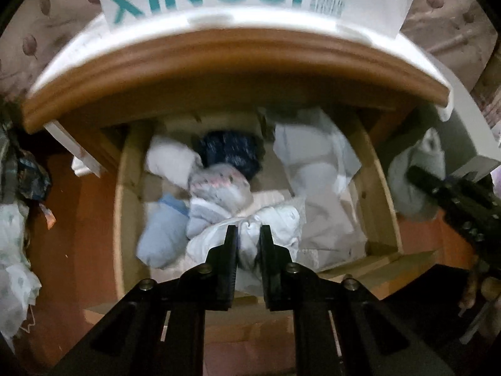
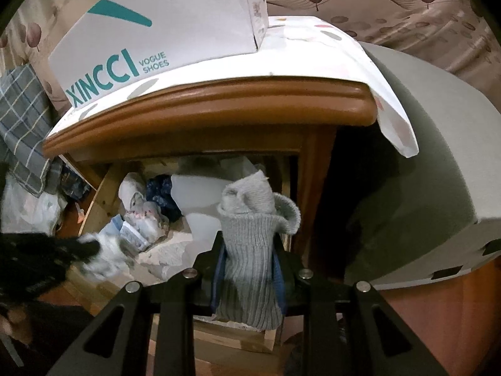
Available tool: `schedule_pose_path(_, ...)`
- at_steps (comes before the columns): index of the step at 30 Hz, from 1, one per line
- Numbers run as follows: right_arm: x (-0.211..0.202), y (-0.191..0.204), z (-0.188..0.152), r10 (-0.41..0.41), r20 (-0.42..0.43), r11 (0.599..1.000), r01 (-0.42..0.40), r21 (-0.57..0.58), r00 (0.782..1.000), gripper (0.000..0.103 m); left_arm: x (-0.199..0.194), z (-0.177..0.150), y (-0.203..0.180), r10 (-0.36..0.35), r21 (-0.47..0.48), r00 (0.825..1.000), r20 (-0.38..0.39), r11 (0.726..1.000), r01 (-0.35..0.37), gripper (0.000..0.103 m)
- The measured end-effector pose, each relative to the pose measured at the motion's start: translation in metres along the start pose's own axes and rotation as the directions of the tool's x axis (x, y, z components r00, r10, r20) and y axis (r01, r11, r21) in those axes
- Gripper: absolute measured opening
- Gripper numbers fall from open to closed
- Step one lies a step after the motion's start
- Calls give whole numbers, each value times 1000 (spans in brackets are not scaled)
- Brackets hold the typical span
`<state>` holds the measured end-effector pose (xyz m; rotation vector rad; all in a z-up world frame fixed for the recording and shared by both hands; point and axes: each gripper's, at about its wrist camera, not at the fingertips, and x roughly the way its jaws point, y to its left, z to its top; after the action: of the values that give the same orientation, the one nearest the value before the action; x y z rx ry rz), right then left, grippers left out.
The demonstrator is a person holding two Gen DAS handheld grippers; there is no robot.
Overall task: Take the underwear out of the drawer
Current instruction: 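Lift the white garment out and carry it toward the white box with the left gripper, then lower the white garment into the white box and open the left gripper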
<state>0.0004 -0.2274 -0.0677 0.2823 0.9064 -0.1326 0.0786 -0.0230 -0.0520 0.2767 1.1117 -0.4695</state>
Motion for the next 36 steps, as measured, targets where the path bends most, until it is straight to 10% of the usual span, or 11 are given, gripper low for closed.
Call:
schedule_pose_path(22,3,2,1,2,-20,1000,-3,-15,1000,26,-127,31,8,1,90,971,241,996,-23,11)
schedule_pose_path(36,1,1,1,6,-10,1000,-6,-18,1000,26,-237,148,23,40,81,875,483,993,-91,11)
